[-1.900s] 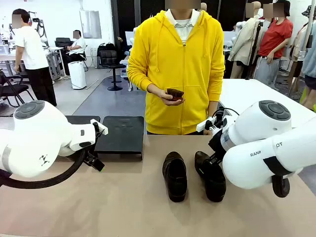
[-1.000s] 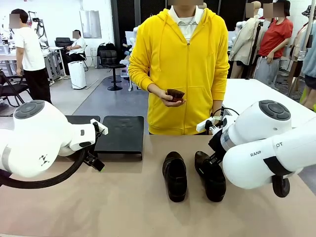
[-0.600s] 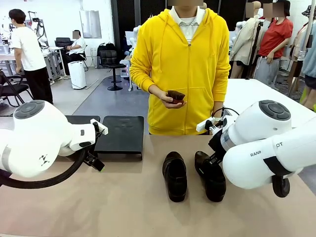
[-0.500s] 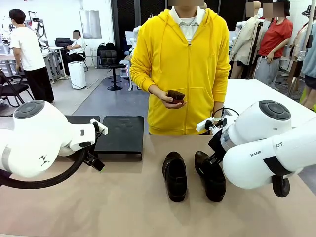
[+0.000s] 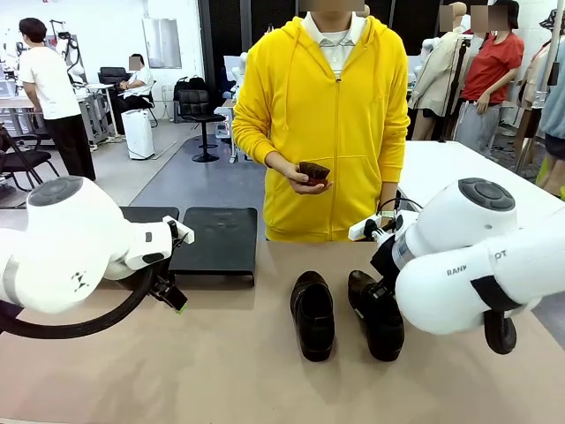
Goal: Organize the shoes by placing them on the stand.
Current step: Pick up one Shoe and place it in the middle of the table.
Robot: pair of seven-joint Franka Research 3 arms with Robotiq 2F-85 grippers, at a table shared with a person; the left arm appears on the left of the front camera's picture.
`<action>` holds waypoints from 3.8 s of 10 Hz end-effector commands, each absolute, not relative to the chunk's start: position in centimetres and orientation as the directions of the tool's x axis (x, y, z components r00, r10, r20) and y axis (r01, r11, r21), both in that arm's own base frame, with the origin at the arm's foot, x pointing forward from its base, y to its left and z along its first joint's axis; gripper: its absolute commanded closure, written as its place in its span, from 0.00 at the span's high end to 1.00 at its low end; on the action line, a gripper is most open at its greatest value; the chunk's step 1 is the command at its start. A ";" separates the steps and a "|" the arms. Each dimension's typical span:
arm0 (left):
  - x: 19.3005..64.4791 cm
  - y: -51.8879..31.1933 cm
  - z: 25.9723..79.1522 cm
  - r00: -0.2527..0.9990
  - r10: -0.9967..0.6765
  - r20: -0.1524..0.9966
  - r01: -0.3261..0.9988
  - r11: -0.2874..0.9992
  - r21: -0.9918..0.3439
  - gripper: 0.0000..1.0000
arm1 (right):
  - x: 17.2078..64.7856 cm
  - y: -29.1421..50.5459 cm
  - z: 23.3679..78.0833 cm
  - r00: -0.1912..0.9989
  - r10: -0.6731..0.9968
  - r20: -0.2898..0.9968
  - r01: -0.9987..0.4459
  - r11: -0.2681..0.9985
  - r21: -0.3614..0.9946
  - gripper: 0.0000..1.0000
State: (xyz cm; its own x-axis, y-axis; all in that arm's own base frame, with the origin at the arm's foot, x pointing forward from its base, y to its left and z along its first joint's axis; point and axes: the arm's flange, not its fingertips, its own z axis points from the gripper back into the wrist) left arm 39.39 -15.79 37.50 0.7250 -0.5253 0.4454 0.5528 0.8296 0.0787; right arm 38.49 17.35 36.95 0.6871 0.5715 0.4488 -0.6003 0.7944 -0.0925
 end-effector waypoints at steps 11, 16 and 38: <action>18.2 -1.1 62.3 0.821 -0.302 0.484 0.506 0.778 -0.373 1.00 | 18.2 -3.3 62.0 0.812 0.109 0.573 -0.279 0.935 0.218 1.00; 18.2 -1.1 62.3 0.821 -0.302 0.484 0.506 0.778 -0.373 1.00 | 18.2 -3.3 62.0 0.812 0.109 0.573 -0.279 0.935 0.218 1.00; 18.2 -1.1 62.3 0.821 -0.302 0.484 0.506 0.778 -0.373 1.00 | 15.0 -8.9 60.6 0.876 -0.032 0.482 -0.151 0.930 0.336 1.00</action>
